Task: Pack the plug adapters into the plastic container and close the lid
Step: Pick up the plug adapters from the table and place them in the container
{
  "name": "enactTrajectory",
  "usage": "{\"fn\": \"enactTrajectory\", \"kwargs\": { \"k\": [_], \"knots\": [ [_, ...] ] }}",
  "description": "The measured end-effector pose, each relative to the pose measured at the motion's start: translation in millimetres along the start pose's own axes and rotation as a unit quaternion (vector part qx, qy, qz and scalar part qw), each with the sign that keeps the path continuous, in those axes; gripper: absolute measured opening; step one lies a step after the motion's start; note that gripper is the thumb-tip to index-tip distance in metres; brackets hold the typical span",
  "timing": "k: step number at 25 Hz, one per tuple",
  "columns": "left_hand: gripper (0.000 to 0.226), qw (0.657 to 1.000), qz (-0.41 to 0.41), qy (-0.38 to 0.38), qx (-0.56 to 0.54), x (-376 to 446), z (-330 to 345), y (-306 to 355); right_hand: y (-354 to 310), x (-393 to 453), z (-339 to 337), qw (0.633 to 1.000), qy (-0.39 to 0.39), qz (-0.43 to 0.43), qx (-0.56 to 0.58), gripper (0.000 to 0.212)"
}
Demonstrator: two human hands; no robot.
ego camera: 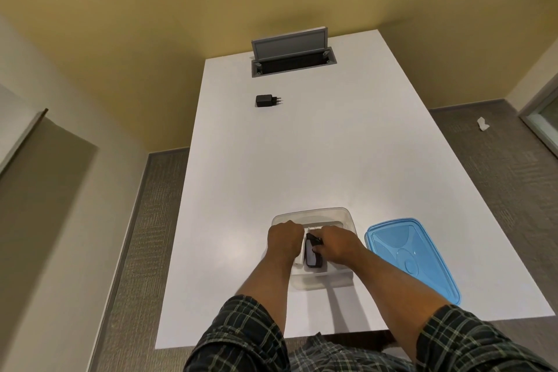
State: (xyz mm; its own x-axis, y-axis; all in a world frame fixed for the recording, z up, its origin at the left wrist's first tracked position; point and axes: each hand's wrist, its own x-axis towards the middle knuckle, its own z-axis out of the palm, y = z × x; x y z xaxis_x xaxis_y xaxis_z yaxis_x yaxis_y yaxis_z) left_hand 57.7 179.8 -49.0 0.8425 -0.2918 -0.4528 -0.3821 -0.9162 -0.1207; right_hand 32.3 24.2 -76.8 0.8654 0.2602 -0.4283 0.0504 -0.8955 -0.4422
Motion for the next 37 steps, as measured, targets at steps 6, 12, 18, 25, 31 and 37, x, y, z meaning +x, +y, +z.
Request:
{"fn": "enactTrajectory", "kwargs": {
  "k": [6,12,18,25,31,37],
  "knots": [
    [0.02,0.995,0.048,0.077,-0.031,7,-22,-9,-11,3,-11,0.991,0.088,-0.017,-0.096,0.025],
    [0.029,0.976,0.02,0.199,-0.09,24,-44,-39,-22,22,-45,0.971,0.175,-0.05,-0.154,0.029],
    [0.022,0.967,-0.01,0.237,-0.098,54,-68,-74,-26,59,-86,0.966,0.211,-0.045,-0.141,0.028],
    [0.033,0.975,-0.014,0.205,-0.085,122,-99,-110,-12,135,-128,0.976,0.183,0.029,-0.111,0.049],
    [0.059,0.985,-0.023,0.137,-0.101,192,-104,-144,11,203,-134,0.987,0.117,0.068,-0.09,0.069],
    [0.07,0.986,-0.041,0.105,-0.127,250,-109,-177,26,269,-146,0.99,0.123,0.043,-0.062,0.075]
  ]
}}
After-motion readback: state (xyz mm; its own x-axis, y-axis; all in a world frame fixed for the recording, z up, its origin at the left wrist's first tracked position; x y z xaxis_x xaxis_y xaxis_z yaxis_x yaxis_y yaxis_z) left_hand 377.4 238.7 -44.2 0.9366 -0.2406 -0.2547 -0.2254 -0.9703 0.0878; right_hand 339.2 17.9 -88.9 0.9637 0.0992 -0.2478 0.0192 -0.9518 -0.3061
